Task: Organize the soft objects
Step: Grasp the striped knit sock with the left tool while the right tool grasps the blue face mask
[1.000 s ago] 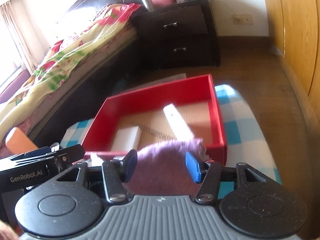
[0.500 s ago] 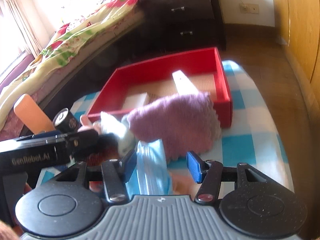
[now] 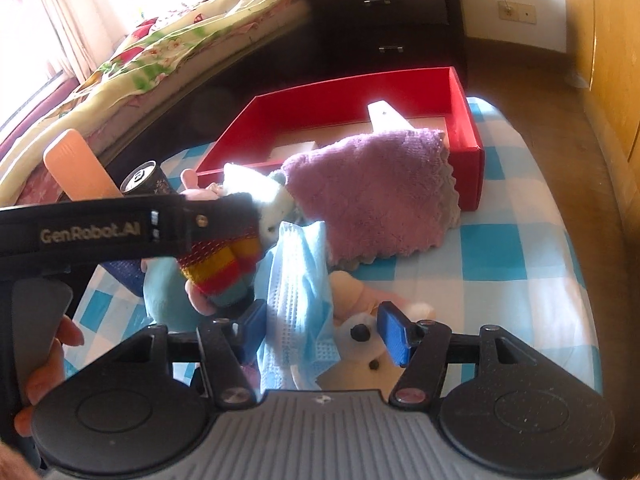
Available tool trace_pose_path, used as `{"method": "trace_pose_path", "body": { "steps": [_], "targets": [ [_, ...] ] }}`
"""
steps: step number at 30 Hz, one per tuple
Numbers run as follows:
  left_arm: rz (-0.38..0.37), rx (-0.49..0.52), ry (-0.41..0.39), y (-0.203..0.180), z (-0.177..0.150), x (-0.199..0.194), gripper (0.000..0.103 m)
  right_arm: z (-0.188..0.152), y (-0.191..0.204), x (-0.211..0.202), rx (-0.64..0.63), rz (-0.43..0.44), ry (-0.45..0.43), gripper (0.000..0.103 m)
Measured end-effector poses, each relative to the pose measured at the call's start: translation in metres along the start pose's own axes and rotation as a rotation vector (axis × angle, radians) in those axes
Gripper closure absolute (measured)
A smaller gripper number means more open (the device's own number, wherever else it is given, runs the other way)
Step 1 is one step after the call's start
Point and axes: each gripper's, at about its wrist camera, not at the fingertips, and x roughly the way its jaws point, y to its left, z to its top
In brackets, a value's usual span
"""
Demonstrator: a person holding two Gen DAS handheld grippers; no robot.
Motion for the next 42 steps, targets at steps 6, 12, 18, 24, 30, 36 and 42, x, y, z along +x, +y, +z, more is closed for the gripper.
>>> {"method": "trace_pose_path", "body": {
  "steps": [6, 12, 18, 24, 30, 36, 42],
  "targets": [
    [-0.035, -0.018, 0.039, -0.003, 0.000, 0.018, 0.030, -0.003, -0.004, 0.006, -0.011, -0.005, 0.027, 0.063],
    [-0.014, -0.071, 0.130, 0.001, -0.002, 0.030, 0.072, -0.002, -0.011, 0.004, 0.009, 0.005, 0.052, 0.073],
    [-0.039, -0.092, 0.126, 0.008, 0.002, 0.016, 0.078, 0.003, -0.016, -0.001, 0.057, 0.029, 0.072, 0.077],
    [-0.048, -0.074, 0.135, 0.008, 0.001, 0.010, 0.087, 0.008, -0.024, -0.004, 0.118, 0.054, 0.081, 0.078],
    [-0.061, -0.061, 0.154, 0.007, -0.006, 0.005, 0.083, 0.010, -0.028, -0.008, 0.139, 0.055, 0.070, 0.078],
    [-0.092, -0.040, 0.153, 0.001, -0.010, 0.009, 0.031, 0.006, -0.028, 0.001, 0.131, 0.019, 0.111, 0.058],
    [-0.040, 0.001, 0.154, -0.006, -0.012, 0.021, 0.029, 0.007, -0.014, -0.002, 0.039, 0.022, 0.060, 0.051]
  ]
}}
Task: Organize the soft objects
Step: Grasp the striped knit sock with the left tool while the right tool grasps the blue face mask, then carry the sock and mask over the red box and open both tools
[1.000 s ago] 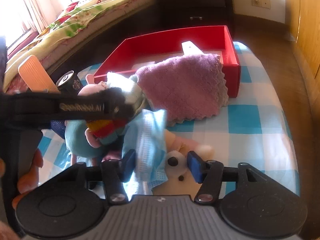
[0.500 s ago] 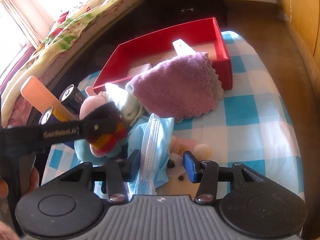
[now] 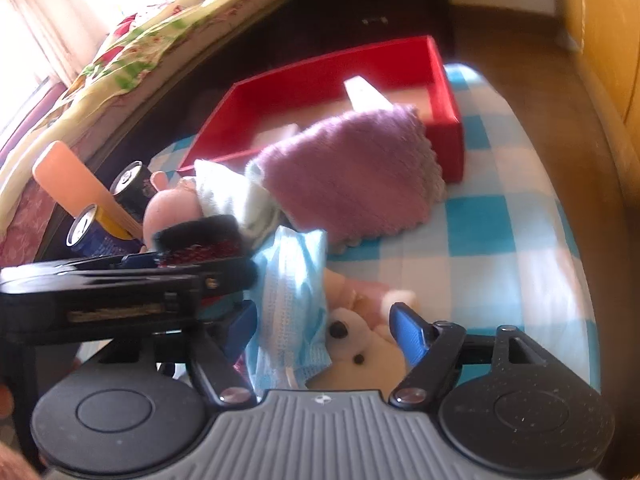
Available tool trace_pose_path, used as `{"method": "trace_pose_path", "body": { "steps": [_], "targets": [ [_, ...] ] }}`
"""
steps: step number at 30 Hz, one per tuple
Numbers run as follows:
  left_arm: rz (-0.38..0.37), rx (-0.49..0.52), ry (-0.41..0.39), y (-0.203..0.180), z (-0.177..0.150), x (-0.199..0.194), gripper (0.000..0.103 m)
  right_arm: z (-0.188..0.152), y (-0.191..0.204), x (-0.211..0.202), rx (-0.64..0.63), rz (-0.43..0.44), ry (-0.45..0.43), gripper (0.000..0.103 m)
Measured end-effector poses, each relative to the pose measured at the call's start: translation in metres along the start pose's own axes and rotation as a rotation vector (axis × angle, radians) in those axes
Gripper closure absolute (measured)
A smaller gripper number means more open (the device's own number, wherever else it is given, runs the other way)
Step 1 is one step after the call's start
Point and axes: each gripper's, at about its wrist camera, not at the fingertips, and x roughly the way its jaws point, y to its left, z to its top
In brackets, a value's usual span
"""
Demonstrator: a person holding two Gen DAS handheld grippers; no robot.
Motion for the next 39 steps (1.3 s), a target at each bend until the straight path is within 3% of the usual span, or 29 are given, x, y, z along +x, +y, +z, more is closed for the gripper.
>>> {"method": "trace_pose_path", "body": {
  "steps": [1, 3, 4, 5, 7, 13, 18, 20, 21, 22, 27, 29, 32, 34, 39],
  "targets": [
    [0.001, -0.004, 0.001, 0.000, 0.000, 0.002, 0.034, -0.001, 0.004, -0.001, -0.033, -0.006, -0.009, 0.051],
    [0.002, -0.028, 0.026, 0.002, 0.001, 0.006, 0.058, -0.005, 0.013, -0.001, -0.103, -0.030, -0.023, 0.051],
    [-0.009, -0.056, 0.055, 0.005, 0.001, 0.009, 0.080, -0.007, 0.017, 0.000, -0.133, -0.041, -0.026, 0.054],
    [-0.027, -0.089, 0.081, 0.010, 0.001, 0.012, 0.086, -0.007, 0.019, 0.000, -0.148, -0.052, -0.027, 0.059],
    [-0.045, -0.112, 0.091, 0.015, 0.001, 0.010, 0.088, -0.005, 0.017, 0.000, -0.134, -0.055, -0.012, 0.077],
    [-0.102, -0.139, 0.048, 0.021, 0.006, -0.013, 0.088, 0.007, 0.003, -0.018, -0.045, -0.007, -0.037, 0.103],
    [-0.121, -0.145, 0.010, 0.020, 0.011, -0.026, 0.087, 0.011, 0.001, -0.022, -0.018, 0.032, -0.035, 0.103],
    [-0.125, -0.148, 0.003, 0.022, 0.012, -0.028, 0.087, 0.011, -0.006, -0.019, 0.051, 0.046, -0.014, 0.103],
    [-0.129, -0.154, 0.002, 0.023, 0.012, -0.028, 0.087, 0.011, -0.011, -0.017, 0.091, 0.063, 0.001, 0.098],
    [-0.125, -0.161, -0.002, 0.024, 0.012, -0.029, 0.087, 0.012, -0.012, -0.013, 0.108, 0.068, 0.023, 0.086],
    [-0.111, -0.153, -0.010, 0.023, 0.012, -0.030, 0.085, 0.010, 0.010, 0.002, 0.005, 0.018, 0.009, 0.085],
    [-0.106, -0.153, -0.008, 0.025, 0.011, -0.031, 0.084, 0.007, 0.019, 0.011, -0.033, 0.015, 0.023, 0.085],
    [-0.101, -0.157, -0.004, 0.029, 0.011, -0.031, 0.083, 0.003, 0.031, 0.014, -0.112, -0.031, 0.017, 0.102],
    [-0.102, -0.161, -0.008, 0.032, 0.010, -0.033, 0.083, 0.005, 0.033, 0.006, -0.132, -0.040, -0.009, 0.103],
    [-0.115, -0.164, -0.028, 0.032, 0.013, -0.038, 0.082, 0.022, 0.017, -0.020, -0.013, 0.099, -0.047, 0.103]
  ]
}}
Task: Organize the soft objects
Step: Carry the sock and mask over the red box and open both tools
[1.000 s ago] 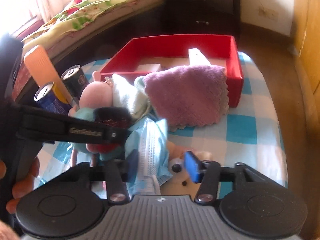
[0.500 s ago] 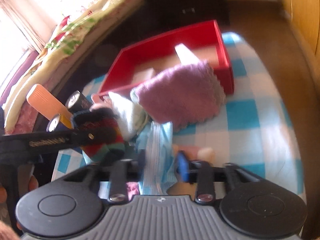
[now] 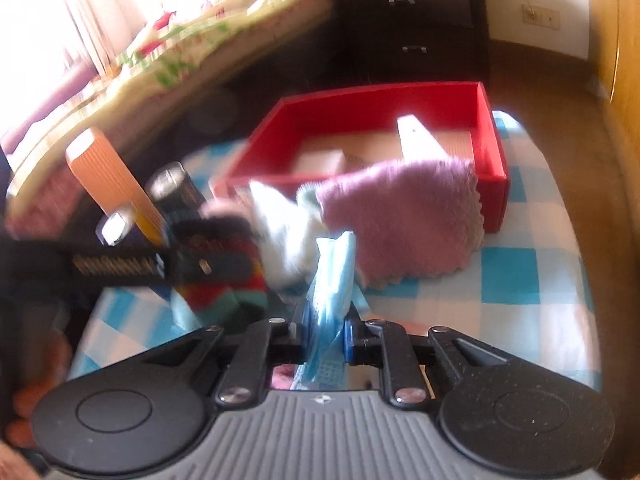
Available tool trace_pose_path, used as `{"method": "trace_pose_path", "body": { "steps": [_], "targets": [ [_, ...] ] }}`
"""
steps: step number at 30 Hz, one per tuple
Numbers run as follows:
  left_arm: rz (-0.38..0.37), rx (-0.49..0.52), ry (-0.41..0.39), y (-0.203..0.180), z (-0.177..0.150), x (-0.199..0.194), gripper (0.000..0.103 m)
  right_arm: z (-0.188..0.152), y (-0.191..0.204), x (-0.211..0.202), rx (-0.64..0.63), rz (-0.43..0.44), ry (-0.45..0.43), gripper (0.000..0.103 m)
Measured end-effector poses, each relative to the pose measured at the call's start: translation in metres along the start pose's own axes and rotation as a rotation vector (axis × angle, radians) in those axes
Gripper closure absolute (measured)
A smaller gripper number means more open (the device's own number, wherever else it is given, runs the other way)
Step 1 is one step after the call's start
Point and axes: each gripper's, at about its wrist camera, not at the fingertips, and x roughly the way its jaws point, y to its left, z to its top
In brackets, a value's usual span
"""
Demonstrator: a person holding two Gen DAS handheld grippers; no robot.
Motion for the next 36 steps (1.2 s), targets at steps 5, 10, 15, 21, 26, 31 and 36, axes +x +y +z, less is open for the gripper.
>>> {"method": "trace_pose_path", "body": {
  "steps": [5, 10, 15, 21, 26, 31, 36],
  "targets": [
    [-0.017, 0.004, -0.028, -0.006, 0.004, -0.004, 0.082, 0.013, -0.011, -0.014, 0.064, 0.045, -0.047, 0.103],
    [-0.014, 0.048, -0.050, -0.018, 0.007, -0.007, 0.082, 0.017, -0.013, -0.021, 0.062, 0.024, -0.082, 0.103],
    [0.052, 0.065, -0.014, -0.018, -0.003, 0.006, 0.034, 0.017, -0.015, -0.021, 0.062, 0.013, -0.081, 0.103],
    [0.077, 0.119, 0.024, -0.034, -0.015, 0.031, 0.025, 0.014, -0.019, -0.020, 0.063, 0.003, -0.068, 0.103],
    [0.104, 0.116, 0.136, -0.037, -0.021, 0.059, 0.087, 0.014, -0.031, -0.024, 0.093, -0.018, -0.073, 0.103],
    [0.093, 0.077, 0.143, -0.020, -0.026, 0.047, 0.090, 0.015, -0.038, -0.028, 0.111, -0.016, -0.072, 0.103],
    [0.033, 0.019, 0.114, -0.008, -0.019, 0.022, 0.090, 0.017, -0.036, -0.028, 0.118, -0.006, -0.078, 0.103]
  ]
}}
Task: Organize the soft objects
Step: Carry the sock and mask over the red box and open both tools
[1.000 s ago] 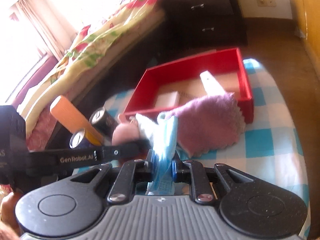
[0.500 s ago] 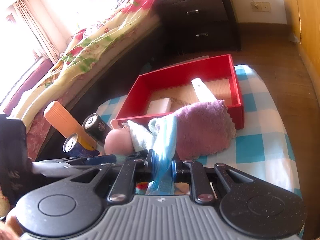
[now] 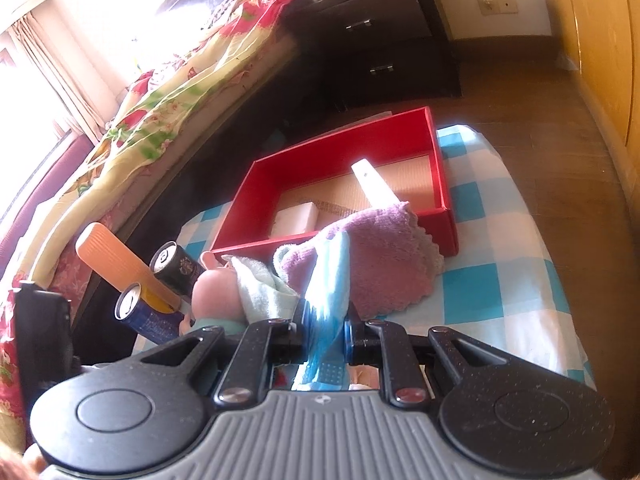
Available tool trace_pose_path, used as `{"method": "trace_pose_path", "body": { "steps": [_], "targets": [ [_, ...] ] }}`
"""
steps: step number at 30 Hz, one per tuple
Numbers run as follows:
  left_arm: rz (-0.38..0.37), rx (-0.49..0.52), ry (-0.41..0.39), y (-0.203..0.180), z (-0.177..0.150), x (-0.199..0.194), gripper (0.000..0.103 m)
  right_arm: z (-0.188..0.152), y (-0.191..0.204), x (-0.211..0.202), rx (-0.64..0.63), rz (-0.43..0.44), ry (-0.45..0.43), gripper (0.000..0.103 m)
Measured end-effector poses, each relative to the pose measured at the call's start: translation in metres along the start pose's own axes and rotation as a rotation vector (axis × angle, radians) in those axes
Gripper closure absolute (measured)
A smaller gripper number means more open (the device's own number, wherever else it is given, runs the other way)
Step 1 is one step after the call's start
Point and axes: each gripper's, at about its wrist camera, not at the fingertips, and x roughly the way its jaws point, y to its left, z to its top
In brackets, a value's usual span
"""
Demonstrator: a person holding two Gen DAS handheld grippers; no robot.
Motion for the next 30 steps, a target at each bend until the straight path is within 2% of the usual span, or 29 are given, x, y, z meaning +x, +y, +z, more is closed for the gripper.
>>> {"method": "trace_pose_path", "body": {
  "steps": [5, 21, 30],
  "targets": [
    [-0.046, -0.025, -0.060, -0.002, 0.011, -0.019, 0.090, -0.001, 0.005, 0.003, -0.008, -0.001, -0.009, 0.103],
    [-0.018, 0.009, -0.226, -0.016, 0.041, -0.044, 0.089, 0.013, 0.014, -0.003, -0.031, -0.008, -0.082, 0.103],
    [-0.013, 0.012, -0.312, -0.023, 0.060, -0.053, 0.089, 0.032, 0.024, -0.007, -0.062, -0.011, -0.161, 0.103]
  ]
}}
